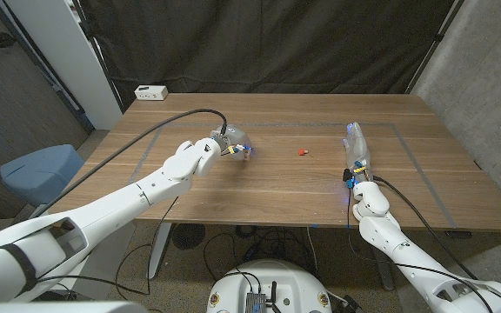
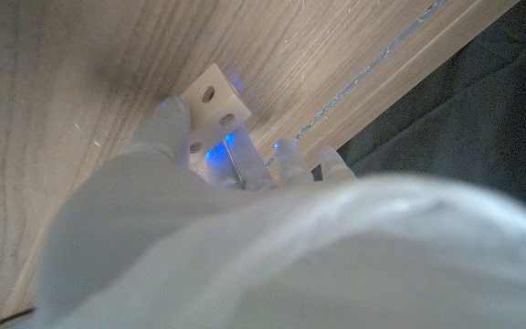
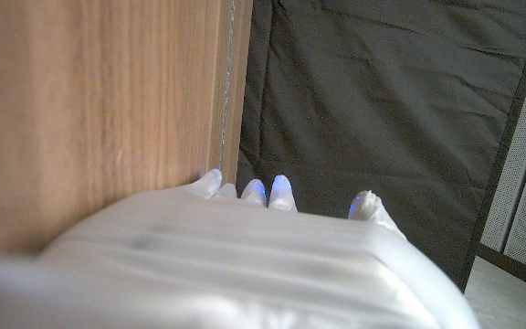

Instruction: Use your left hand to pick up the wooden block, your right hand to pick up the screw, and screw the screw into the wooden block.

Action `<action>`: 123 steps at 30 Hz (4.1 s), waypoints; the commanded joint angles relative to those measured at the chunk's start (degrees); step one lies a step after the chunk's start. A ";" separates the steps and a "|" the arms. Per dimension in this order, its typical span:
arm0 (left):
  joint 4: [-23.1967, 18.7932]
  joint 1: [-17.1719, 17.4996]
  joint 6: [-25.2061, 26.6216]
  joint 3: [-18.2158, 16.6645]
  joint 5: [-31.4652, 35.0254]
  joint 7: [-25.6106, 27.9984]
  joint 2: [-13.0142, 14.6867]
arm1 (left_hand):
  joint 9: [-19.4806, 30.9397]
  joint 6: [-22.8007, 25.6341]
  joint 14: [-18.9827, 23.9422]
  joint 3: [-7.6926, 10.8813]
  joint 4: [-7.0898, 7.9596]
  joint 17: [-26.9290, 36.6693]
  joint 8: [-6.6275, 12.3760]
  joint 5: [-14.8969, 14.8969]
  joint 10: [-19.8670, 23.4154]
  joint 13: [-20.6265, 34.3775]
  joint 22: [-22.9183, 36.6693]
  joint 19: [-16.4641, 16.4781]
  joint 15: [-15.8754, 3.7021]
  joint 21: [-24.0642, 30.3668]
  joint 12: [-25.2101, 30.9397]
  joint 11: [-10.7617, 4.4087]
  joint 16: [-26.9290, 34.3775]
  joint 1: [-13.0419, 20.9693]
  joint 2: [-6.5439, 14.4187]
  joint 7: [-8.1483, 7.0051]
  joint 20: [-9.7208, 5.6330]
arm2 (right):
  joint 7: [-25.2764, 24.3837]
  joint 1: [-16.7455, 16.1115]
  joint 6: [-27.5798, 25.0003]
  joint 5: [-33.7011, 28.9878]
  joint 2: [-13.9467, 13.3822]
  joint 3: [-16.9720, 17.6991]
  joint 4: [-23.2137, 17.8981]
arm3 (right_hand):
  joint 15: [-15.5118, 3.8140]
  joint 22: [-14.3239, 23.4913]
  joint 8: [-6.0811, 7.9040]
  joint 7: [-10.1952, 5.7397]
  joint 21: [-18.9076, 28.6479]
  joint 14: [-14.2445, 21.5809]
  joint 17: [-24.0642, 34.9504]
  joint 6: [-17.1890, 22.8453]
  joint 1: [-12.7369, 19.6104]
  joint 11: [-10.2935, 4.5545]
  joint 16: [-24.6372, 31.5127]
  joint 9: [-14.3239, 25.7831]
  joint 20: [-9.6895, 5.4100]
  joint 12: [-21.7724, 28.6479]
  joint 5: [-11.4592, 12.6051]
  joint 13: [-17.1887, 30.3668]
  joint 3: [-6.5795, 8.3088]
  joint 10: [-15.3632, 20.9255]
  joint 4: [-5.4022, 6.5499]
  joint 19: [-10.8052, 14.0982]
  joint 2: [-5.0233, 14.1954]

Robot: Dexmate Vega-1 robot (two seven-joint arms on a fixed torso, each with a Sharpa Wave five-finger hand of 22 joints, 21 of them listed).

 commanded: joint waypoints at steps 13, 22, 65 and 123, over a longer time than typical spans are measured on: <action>1.97 0.27 -0.23 0.43 0.27 4.23 -0.64 | 0.37 5.93 4.28 -1.21 -0.08 0.61 0.72 0.28 5.85 1.90 0.13 2.66 -4.95 -0.11 2.73 -0.11 0.76 2.42 0.15 0.20 -0.62 | -0.66 -0.16 0.32 -0.14 0.42 0.08 0.25 | 0.14 0.16 0.23 -0.09 0.11 0.02 0.12 0.15 -0.71 -0.37 0.53 0.13 -0.98 0.40 0.30 0.20 0.33 0.05 -0.04 -0.01 -0.04; 1.76 0.16 -0.08 0.43 0.41 4.77 -0.50 | 0.41 8.78 5.76 -1.72 0.05 0.78 1.13 0.34 7.63 2.67 0.15 3.79 -5.50 -0.05 3.50 -0.15 1.03 3.05 0.38 0.38 -1.15 | -0.66 -0.25 0.21 -0.15 0.23 0.12 0.05 | 0.12 0.16 0.22 -0.11 0.10 0.06 0.12 0.16 -0.76 -0.41 0.55 0.13 -0.92 0.42 0.30 0.20 0.39 0.14 -0.05 0.00 -0.03; -2.07 5.99 2.52 -6.62 -10.60 20.58 -3.17 | 0.51 12.06 7.99 -2.94 0.61 1.23 1.08 0.71 9.66 3.90 0.18 4.53 -6.16 -0.35 3.75 -0.10 1.65 3.23 1.47 0.38 -1.82 | -3.96 -2.84 -7.69 -4.96 -7.49 -0.57 -12.42 | 0.06 0.15 0.25 -0.27 0.24 0.20 0.08 0.37 -0.80 -0.44 0.56 0.14 -0.80 0.39 0.32 0.21 0.71 0.14 -0.24 0.45 -0.02; 14.95 3.75 -21.58 -12.13 -47.79 27.58 -9.76 | 0.58 12.59 8.40 -4.20 1.00 2.04 0.11 1.03 9.33 4.93 0.30 4.05 -6.49 -0.61 3.03 -0.07 1.97 2.62 2.63 0.60 -3.02 | -4.84 1.12 -30.44 -23.77 -25.54 -5.04 -30.71 | -0.12 0.01 2.31 -0.38 0.88 4.70 -0.24 6.94 14.57 0.39 0.85 0.45 0.42 1.01 2.79 0.41 6.02 3.28 -8.63 9.86 -4.61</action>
